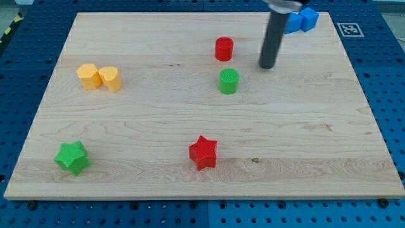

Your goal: Push the red circle to the left side of the board

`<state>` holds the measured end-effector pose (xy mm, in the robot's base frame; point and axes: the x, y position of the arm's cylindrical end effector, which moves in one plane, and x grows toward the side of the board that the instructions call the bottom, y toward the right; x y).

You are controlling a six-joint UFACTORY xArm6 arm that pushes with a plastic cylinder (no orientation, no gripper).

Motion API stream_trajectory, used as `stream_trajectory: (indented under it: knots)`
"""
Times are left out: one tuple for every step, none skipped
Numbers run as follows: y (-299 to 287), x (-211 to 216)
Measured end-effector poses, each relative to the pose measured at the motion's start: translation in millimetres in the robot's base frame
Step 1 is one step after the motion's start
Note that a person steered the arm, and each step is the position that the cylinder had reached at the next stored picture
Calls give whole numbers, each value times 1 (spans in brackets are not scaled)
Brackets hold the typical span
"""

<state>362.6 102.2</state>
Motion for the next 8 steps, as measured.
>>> stream_trajectory:
  knots:
    - [-10,6]
    - [45,45]
    - [80,93]
    - [78,121]
    - [78,124]
    - [78,124]
    - [78,102]
    - [74,49]
